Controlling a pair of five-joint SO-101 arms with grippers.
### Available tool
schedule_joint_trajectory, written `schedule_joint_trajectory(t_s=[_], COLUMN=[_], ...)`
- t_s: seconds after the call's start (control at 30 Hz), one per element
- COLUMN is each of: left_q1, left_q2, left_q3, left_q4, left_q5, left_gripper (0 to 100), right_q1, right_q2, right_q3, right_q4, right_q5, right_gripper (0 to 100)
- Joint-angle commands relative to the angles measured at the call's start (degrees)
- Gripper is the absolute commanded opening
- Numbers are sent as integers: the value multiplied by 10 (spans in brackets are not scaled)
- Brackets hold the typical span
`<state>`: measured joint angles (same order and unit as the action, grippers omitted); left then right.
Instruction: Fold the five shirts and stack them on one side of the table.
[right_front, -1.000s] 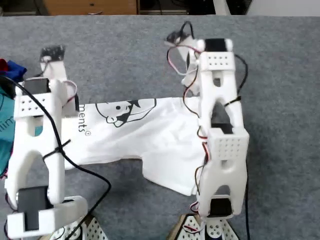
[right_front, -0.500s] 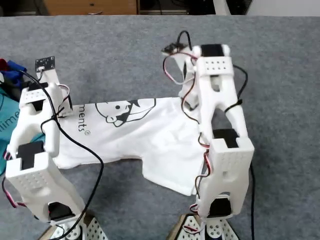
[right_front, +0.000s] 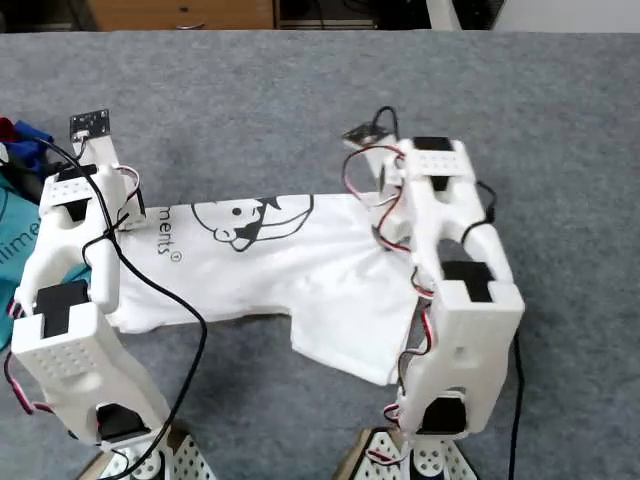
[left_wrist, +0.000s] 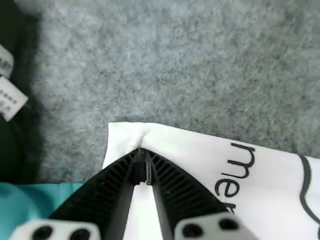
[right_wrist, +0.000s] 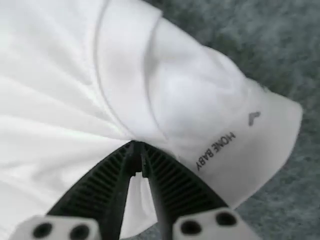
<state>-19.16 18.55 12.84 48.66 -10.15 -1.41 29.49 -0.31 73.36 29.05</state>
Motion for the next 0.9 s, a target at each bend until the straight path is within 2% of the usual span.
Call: schedule_joint_trajectory(t_s=[0.0, 0.2, 0.43, 0.57, 0.7, 0.87], left_q1=[-4, 0, 0, 7, 15, 5], left_q2=[1, -5, -78, -162, -273, -410], left_q3=[-24, -25, -127, -127, -45, 154], left_q4=[-18, -4, 135, 200, 220, 178], left_q5=[5, 5, 6, -2, -25, -24], left_gripper=[20, 20, 23, 25, 21, 21], right_q1=[45, 46, -7, -48, -86, -130], right_q2=[-26, -52, -210, -310, -400, -512], right_q3=[2, -2, 0, 1, 46, 210], right_q4=[-22, -1, 60, 127, 171, 171], right_q5=[40, 80, 95, 120, 145, 191], right_gripper=[5, 5, 9, 9, 9, 9])
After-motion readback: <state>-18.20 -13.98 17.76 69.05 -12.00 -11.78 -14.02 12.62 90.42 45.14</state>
